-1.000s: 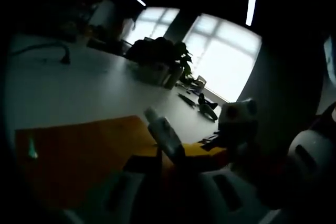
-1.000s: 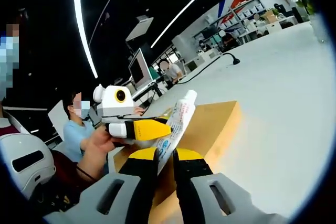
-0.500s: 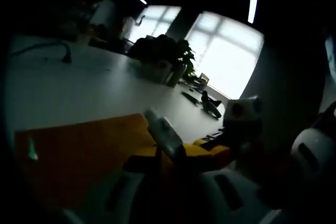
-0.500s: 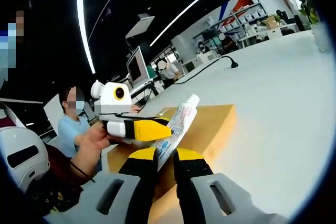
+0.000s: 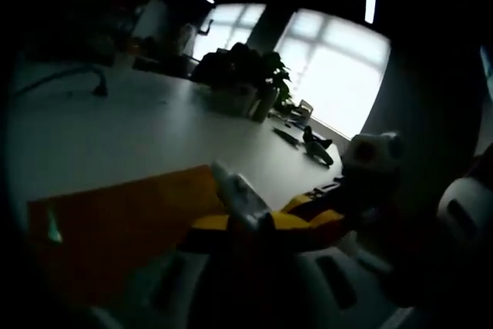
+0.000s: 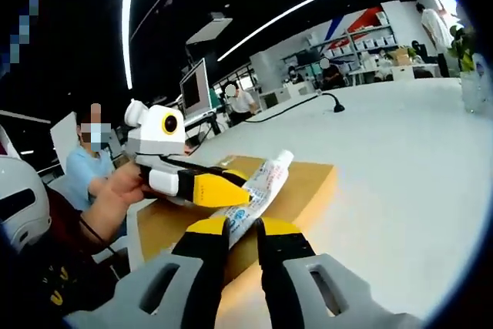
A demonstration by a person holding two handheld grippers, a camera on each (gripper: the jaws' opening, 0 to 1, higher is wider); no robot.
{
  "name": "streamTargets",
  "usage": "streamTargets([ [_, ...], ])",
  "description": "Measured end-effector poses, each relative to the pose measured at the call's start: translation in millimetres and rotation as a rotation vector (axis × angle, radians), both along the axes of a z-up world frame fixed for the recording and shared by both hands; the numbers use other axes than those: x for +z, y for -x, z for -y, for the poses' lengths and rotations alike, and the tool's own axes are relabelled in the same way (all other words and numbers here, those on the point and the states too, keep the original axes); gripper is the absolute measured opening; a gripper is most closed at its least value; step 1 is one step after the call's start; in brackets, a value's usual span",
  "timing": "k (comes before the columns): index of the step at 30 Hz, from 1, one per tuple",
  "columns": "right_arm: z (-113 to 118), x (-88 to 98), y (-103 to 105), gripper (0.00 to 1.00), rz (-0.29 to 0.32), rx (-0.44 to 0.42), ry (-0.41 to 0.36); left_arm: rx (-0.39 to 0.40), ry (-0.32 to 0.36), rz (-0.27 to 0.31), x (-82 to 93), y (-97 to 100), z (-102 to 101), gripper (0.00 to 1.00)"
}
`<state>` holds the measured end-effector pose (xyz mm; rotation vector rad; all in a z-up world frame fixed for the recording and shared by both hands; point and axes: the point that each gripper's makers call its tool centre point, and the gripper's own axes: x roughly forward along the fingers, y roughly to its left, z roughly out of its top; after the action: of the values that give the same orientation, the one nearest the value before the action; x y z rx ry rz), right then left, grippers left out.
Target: Pick up the toothpaste unscrew the cap squeeze it onto the small board screw the cap back on and return it to the table
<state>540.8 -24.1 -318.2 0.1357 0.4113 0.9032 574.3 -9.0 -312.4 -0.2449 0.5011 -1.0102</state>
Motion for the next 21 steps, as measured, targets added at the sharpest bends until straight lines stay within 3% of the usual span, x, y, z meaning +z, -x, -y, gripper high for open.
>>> streamTargets([
  [6,-0.7,0.8,0.8,0.14,0.015,0.001,0.018,0.002,-0.024,0.015,-0.5,-1.5,-0.5,0.17],
  [14,-1.9,-1.6,1.6,0.15,0.041,0.010,0.056,0.002,-0.089,0.077,-3.9,6.3,6.8,0.18],
  [16,-1.2,-2.4,1.2,0.15,0.054,0.011,0.078,0.006,-0.118,0.104,-5.1,7.4,6.9,0.18],
  [17,-3.0,-4.3,3.4,0.14,0.057,0.014,0.094,0.008,-0.147,0.144,-4.9,5.6,5.5,0.18],
  [18,-4.6,-4.1,3.6,0.14,0.065,0.014,0.094,0.010,-0.139,0.121,-5.7,10.3,8.3,0.18],
  [21,-5.1,-4.9,3.8,0.14,0.065,0.017,0.095,0.010,-0.150,0.130,-6.7,14.1,10.5,0.18],
])
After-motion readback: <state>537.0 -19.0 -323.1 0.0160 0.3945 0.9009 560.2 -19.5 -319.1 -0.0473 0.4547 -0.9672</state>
